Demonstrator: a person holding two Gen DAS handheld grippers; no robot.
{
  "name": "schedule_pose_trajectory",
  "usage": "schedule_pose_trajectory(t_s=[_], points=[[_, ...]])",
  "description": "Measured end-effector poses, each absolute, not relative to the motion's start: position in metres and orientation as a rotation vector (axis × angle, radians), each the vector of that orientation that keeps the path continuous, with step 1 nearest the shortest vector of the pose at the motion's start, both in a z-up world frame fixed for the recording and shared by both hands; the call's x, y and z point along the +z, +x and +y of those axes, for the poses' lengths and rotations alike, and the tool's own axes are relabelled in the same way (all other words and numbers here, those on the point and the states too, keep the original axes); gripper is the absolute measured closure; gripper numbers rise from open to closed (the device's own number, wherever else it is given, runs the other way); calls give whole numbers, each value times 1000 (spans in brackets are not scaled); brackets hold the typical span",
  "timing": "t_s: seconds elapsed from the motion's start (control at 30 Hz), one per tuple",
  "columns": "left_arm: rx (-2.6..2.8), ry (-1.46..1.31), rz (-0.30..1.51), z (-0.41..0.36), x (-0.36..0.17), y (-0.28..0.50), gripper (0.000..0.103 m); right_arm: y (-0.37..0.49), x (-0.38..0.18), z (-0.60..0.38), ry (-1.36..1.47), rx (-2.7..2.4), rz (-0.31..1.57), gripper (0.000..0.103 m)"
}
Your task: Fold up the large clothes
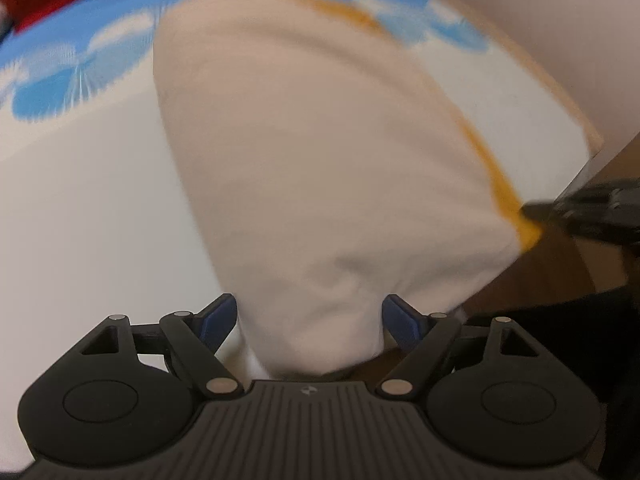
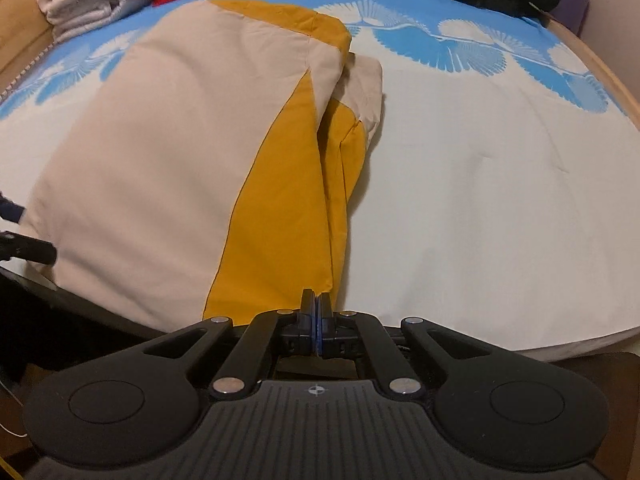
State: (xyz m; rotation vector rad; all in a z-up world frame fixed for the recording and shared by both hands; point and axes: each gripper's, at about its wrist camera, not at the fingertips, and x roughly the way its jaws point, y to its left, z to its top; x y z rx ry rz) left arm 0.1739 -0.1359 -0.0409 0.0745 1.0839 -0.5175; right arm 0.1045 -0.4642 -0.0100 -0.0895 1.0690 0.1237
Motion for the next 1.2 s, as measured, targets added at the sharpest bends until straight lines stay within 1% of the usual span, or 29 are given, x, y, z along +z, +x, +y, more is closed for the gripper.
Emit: schedule_pose_trajectory(t_s=[0.1, 0.17, 0.23, 0.3, 0.33, 0.43, 0.57, 0.7, 0.8, 0.87, 0.9, 0.93, 0.97, 1.03, 1.07, 1.13, 1.17, 1.2], points=[[-513, -24, 991, -116, -21, 174, 18, 104, -8, -465, -83, 114, 1067, 103], [-447, -64, 986, -103, -21, 180, 20, 102, -9, -463, -97, 113, 1066, 103], [-386, -64, 1048, -96, -34, 187, 36, 103, -10, -462, -124, 111, 1062, 103], [-360, -13, 1143, -99, -54, 193, 36, 103, -10, -458, -146, 105, 1054, 103], [-363, 31, 1159, -103, -60, 192, 36, 104, -9, -459, -145, 99, 1056, 103], [-363, 131, 1122, -112, -57, 186, 36, 106, -10, -461, -132, 84, 1062, 103], [-388, 101, 1115, -106, -37, 187, 37, 104, -9, -455, -171, 83, 1054, 103], [-445, 100, 980, -113, 8, 200, 37, 104, -3, -457, -157, 61, 1030, 103], [-547, 124, 907, -122, 19, 217, 37, 104, -1, -456, -159, 52, 1022, 103], [-579, 201, 893, -133, 5, 227, 37, 103, -2, -455, -165, 53, 1025, 103], [-580, 260, 905, -138, -10, 230, 37, 102, -2, -454, -169, 53, 1028, 103], [-568, 326, 929, -142, -31, 231, 35, 102, -1, -454, -170, 52, 1027, 103], [-554, 338, 930, -140, -47, 230, 34, 102, 1, -453, -166, 50, 1022, 103], [-521, 333, 945, -138, -52, 232, 33, 100, 11, -453, -163, 28, 953, 103], [-521, 283, 921, -134, -43, 234, 33, 99, 20, -451, -184, -10, 880, 103], [-525, 146, 880, -118, -28, 237, 33, 92, 48, -453, -183, -71, 662, 103], [-509, 96, 885, -111, -26, 241, 33, 89, 59, -457, -140, -74, 574, 101], [-485, 63, 895, -104, -26, 246, 33, 89, 69, -461, -84, -70, 498, 92]])
